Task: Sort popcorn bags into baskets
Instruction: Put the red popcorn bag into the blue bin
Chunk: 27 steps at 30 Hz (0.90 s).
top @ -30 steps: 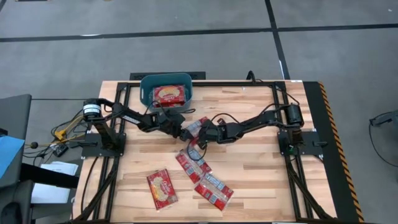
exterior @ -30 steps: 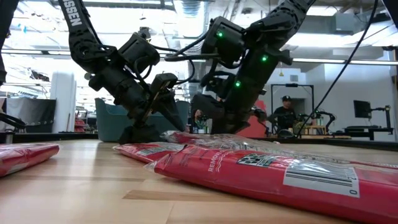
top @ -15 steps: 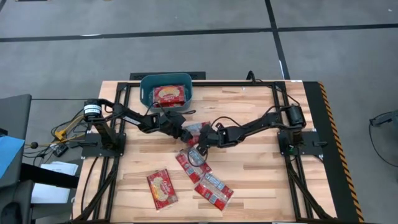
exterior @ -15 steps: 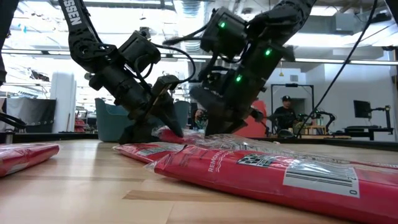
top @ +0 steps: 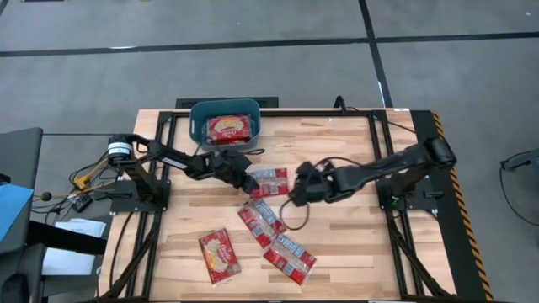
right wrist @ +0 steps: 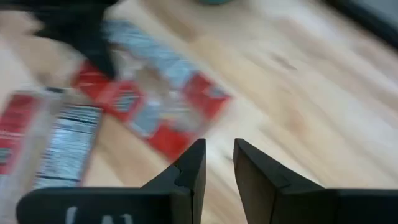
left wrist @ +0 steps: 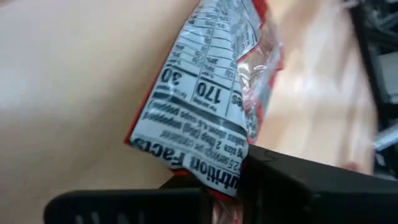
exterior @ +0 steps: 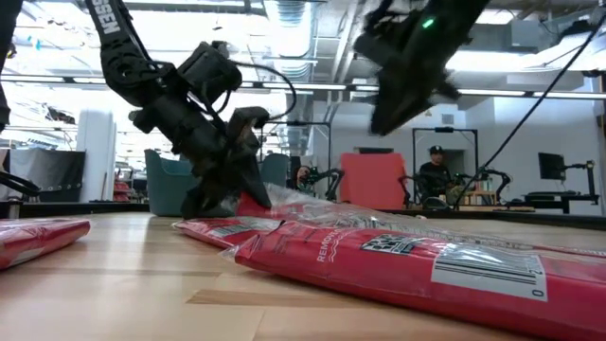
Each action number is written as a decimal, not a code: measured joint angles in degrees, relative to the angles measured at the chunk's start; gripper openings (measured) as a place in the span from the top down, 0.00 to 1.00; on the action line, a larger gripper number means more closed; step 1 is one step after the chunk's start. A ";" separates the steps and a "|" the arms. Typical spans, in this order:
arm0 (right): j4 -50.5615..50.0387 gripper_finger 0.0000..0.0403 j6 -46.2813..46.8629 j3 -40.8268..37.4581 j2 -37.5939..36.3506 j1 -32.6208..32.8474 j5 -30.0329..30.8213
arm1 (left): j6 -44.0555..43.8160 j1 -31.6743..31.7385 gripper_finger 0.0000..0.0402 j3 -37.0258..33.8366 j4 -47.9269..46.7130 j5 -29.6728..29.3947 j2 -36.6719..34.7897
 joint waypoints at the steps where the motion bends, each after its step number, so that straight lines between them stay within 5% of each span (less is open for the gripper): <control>1: -3.09 0.74 1.63 0.00 -1.52 0.58 2.11 | 0.02 -0.05 0.97 -0.01 0.14 0.33 -0.60; 10: -21.40 0.74 13.48 -0.07 -8.72 1.86 9.99 | -1.70 -0.05 0.99 0.10 1.35 3.39 -8.66; 20: -22.36 0.74 13.72 0.06 -5.74 1.84 9.91 | -2.76 3.59 0.99 0.18 -0.28 5.95 -22.08; 27: -22.74 0.74 13.91 -0.02 -4.21 1.84 9.51 | -0.16 13.31 0.99 0.25 -9.50 6.43 -32.72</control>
